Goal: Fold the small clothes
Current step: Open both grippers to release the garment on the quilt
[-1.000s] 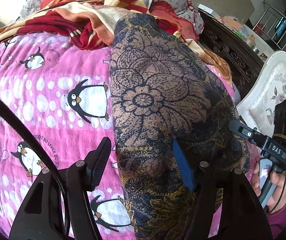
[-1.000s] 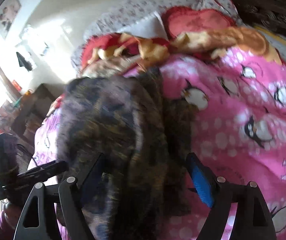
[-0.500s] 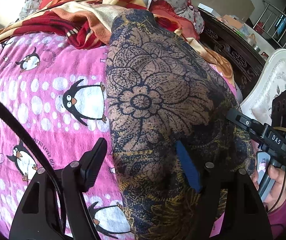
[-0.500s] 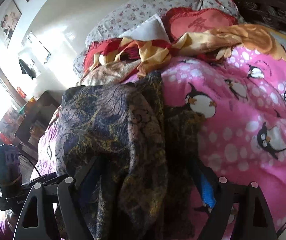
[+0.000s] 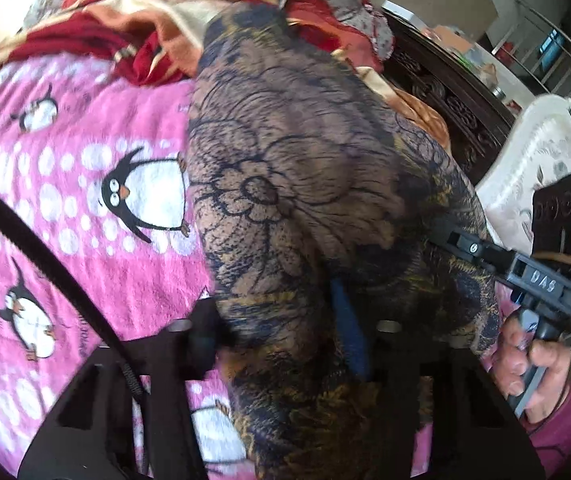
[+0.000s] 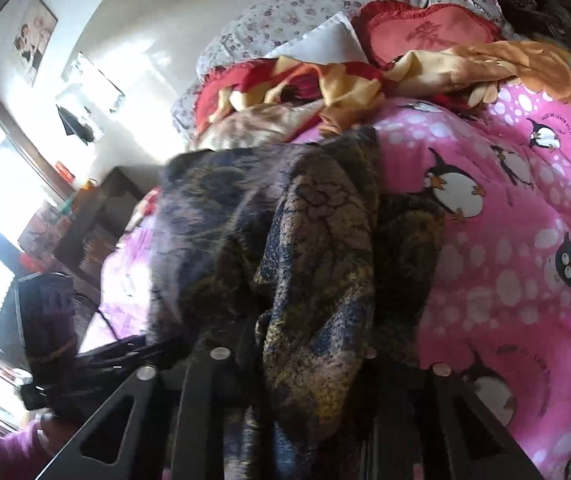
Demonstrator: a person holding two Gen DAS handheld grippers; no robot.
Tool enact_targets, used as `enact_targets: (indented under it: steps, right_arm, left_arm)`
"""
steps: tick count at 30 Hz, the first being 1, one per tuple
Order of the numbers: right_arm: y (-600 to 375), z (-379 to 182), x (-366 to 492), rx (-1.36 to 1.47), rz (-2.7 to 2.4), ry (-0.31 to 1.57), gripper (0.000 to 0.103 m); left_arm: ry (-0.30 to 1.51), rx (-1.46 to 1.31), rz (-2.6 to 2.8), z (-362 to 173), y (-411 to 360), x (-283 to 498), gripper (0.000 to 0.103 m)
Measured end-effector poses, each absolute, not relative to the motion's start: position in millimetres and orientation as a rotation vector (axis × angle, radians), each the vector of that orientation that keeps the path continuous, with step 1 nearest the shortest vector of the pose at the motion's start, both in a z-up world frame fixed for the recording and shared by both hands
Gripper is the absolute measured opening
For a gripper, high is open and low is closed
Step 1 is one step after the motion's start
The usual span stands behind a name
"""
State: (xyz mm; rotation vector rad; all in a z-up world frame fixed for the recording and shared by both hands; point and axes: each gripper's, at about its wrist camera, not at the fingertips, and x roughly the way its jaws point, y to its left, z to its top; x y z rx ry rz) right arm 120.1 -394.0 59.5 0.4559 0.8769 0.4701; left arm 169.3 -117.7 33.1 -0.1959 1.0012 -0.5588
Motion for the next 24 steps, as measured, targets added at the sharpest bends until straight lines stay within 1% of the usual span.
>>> enact_targets:
  steps: [1, 3, 7, 11, 14, 16, 18, 19, 20, 24]
  right_arm:
    - [-394, 65, 117, 0.478, 0.481, 0.872, 0.023]
    - [-390, 78, 109, 0.515, 0.51, 0.866, 0.022]
    - [-370, 102, 88, 0.51, 0.573, 0.878, 0.022]
    - [-345, 110, 61, 0.552, 0.639, 0.939, 0.022]
    - [-319, 101, 34, 0.543, 0.68, 0.996, 0.022]
    - [-303, 88, 21, 0.505, 0.674, 1.05, 0.024]
    - [-285, 70, 10, 0.354, 0.596, 1.137, 0.026]
    - [-275, 62, 3, 0.227, 0.536, 1.17, 0.029]
    - [-272, 61, -4, 0.159, 0.498, 1.164, 0.036]
    - [-276, 90, -24, 0.127, 0.462, 1.067, 0.037]
  left_arm:
    - [0.996, -0.193, -0.566, 39, -114, 166, 0.033]
    - [0.995, -0.209, -0.593, 54, -102, 158, 0.031]
    - [0.967, -0.17, -0.605, 84, -66, 127, 0.031]
    - [1.003, -0.163, -0.598, 100, -28, 92, 0.031]
    - [1.042, -0.147, -0.556, 93, -4, 59, 0.031]
    - [1.092, -0.124, -0.515, 74, 6, 40, 0.031]
    - [1.137, -0.101, -0.467, 52, 10, 29, 0.031]
    - [1.157, -0.09, -0.439, 42, 12, 26, 0.032]
    - [1.152, -0.095, -0.419, 34, 15, 21, 0.034]
    - [1.085, -0.091, -0.369, 40, 23, 5, 0.041]
